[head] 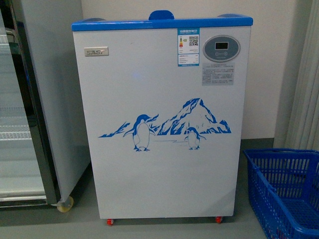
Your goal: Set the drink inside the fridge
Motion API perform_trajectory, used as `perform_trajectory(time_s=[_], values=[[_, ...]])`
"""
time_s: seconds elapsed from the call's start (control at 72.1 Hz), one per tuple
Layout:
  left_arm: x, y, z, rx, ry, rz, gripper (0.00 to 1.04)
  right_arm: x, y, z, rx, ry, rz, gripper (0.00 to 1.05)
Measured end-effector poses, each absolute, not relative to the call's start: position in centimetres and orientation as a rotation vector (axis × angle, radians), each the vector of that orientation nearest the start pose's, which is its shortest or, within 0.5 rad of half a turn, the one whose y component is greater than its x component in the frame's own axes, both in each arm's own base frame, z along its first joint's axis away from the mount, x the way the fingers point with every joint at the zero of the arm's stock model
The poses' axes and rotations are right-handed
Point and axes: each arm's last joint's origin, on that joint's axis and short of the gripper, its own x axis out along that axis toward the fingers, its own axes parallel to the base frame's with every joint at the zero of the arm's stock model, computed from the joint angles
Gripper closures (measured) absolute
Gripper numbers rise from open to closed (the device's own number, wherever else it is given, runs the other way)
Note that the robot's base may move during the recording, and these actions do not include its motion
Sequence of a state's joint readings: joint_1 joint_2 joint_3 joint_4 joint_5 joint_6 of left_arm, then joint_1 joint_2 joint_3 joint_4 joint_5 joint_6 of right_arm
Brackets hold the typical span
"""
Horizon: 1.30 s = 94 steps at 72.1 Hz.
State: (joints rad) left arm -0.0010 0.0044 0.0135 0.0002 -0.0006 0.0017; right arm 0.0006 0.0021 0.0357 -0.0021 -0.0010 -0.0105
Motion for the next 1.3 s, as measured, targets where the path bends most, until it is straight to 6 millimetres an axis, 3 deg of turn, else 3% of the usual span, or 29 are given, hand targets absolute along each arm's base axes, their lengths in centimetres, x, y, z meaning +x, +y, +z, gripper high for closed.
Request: perform_trajectory(time_s=[1.303], values=[[9.71,-0.01,16.78,0.002,-0.009,0.000,0.08,9.55,0.01,17.53,-0.010,-0.031,0.001,0.07]])
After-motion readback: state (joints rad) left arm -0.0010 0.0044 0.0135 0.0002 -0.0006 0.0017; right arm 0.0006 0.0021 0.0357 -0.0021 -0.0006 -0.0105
